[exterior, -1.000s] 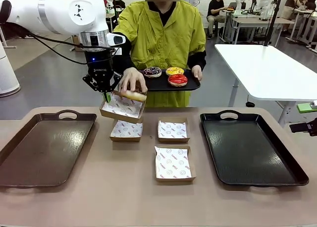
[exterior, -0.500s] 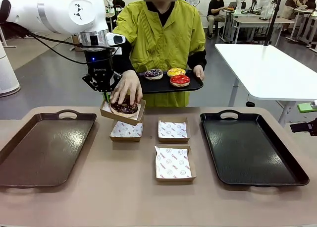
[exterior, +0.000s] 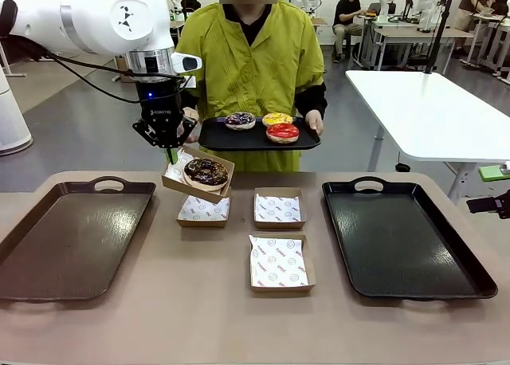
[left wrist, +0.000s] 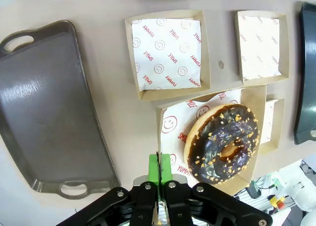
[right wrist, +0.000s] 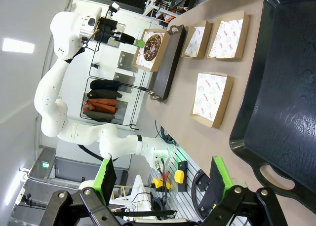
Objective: Individually package the donuts and arrange them on the tray.
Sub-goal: Place the picked Paper togo box on the Handle tray while simultaneously picking up another Paper togo box from the table with the other hand.
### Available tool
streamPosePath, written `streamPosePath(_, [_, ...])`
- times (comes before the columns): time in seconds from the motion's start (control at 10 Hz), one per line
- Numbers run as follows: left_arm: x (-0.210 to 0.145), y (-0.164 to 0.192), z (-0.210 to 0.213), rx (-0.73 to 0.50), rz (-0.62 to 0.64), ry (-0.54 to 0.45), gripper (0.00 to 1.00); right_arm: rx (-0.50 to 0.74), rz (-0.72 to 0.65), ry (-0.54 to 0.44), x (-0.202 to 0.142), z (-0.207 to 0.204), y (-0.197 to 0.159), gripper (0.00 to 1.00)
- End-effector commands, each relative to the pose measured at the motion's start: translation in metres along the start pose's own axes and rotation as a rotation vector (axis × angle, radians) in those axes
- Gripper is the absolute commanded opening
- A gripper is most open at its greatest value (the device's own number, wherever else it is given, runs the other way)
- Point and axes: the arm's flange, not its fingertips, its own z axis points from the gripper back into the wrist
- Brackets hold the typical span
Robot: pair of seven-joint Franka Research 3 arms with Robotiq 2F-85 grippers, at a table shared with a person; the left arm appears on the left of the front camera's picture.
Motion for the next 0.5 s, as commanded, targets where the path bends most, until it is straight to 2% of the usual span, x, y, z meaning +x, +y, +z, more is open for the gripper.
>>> streamPosePath(0.0, [-0.0009, 0.0006, 0.0006, 0.001, 0.007, -0.001, 0.00, 0.011, 0.009, 0.003, -0.0004, -0.0002, 0.0011, 1.00])
streamPosePath(0.3, [0.0000, 0.0000, 0.0000, 0.000, 0.000, 0.000, 0.01, 0.011, 0.009, 0.003, -0.0004, -0.0002, 0.0011, 1.00])
streamPosePath(0.4, [0.0041, 0.0066, 0.0046, 0.018, -0.065, -0.032, 0.01, 0.000, 0.000, 0.000, 0.0000, 0.0000, 0.0000, 1.00])
